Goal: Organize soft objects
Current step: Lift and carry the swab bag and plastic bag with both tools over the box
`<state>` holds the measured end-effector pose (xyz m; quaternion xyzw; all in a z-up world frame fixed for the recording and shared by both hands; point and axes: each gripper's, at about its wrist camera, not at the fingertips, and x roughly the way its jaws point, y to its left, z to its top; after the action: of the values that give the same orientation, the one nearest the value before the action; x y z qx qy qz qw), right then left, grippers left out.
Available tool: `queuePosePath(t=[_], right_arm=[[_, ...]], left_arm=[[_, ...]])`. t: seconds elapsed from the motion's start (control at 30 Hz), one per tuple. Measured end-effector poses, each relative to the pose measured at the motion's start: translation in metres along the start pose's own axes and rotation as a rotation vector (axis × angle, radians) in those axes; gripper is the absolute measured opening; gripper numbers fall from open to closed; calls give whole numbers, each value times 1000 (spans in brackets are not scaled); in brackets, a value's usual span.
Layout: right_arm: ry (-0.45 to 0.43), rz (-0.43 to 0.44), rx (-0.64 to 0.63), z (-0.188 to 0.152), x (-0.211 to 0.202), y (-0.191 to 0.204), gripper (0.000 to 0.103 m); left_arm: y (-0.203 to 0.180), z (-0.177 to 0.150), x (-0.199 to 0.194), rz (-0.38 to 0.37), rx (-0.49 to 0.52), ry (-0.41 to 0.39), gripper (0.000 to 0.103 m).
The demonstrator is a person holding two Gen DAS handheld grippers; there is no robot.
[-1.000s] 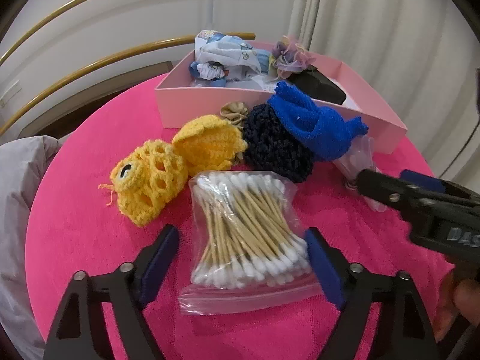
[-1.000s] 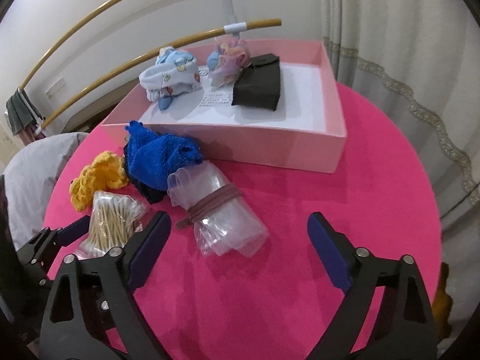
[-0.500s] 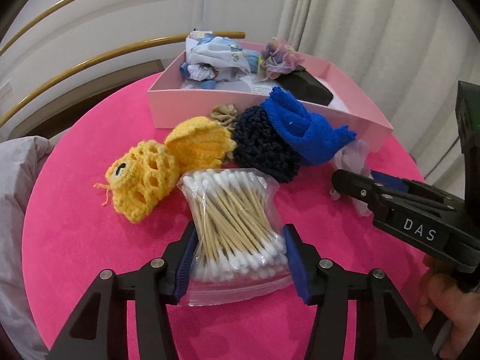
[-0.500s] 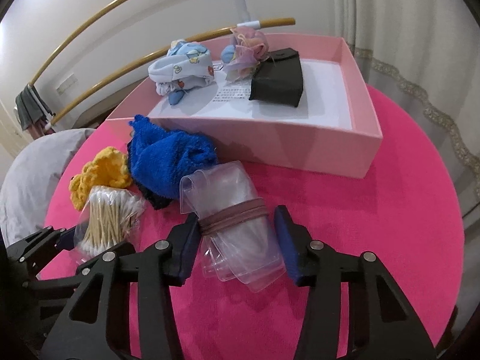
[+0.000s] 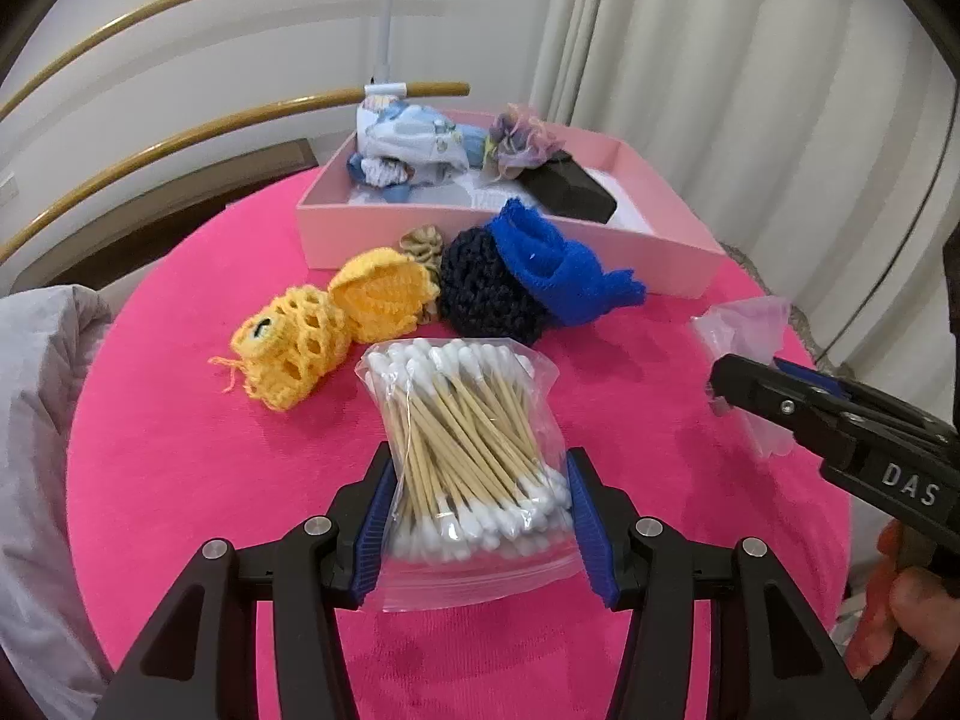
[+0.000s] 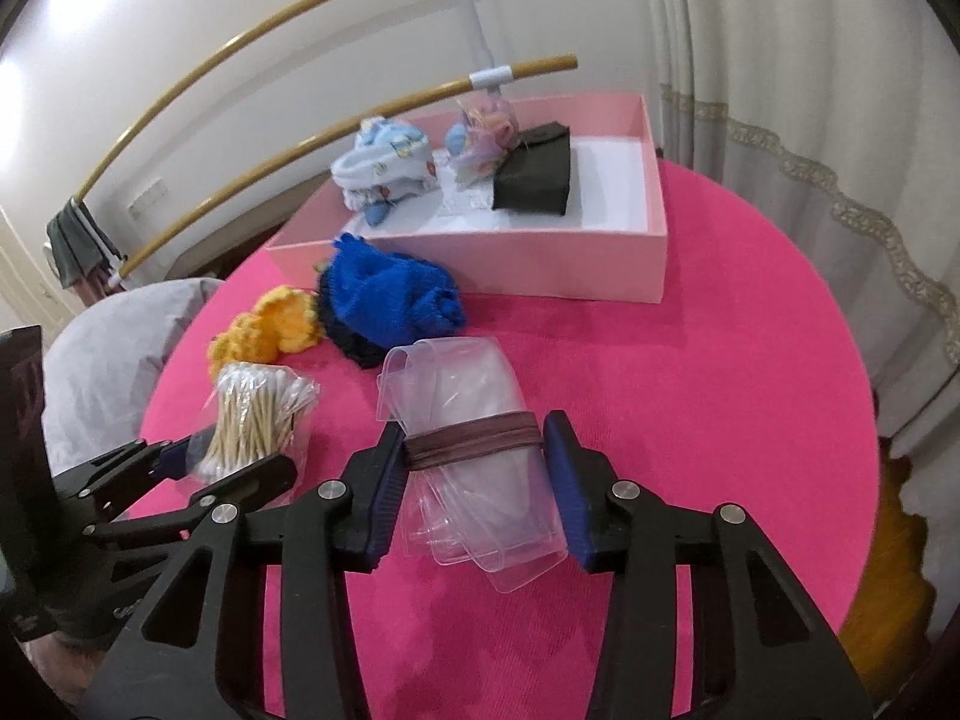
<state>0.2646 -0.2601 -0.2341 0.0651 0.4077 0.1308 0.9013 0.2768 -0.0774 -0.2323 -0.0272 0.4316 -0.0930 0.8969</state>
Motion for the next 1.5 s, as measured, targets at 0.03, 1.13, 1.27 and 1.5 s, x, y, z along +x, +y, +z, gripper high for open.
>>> queuePosePath(t=[0.03, 1.13, 1.27, 1.5], right_arm=[[-7, -1, -2, -1, -5, 2, 41], [-117, -19, -22, -1, -67, 24, 40], [-132, -12, -28, 9, -69, 23, 40], [-182, -7, -48, 42, -73, 23, 40]], left_arm=[[-1, -1, -5, 0, 2, -8, 50], [2, 7, -93, -3, 1, -157, 50], [4, 21, -97, 5, -1, -185, 50], [3, 57, -98, 13, 14, -241, 50]])
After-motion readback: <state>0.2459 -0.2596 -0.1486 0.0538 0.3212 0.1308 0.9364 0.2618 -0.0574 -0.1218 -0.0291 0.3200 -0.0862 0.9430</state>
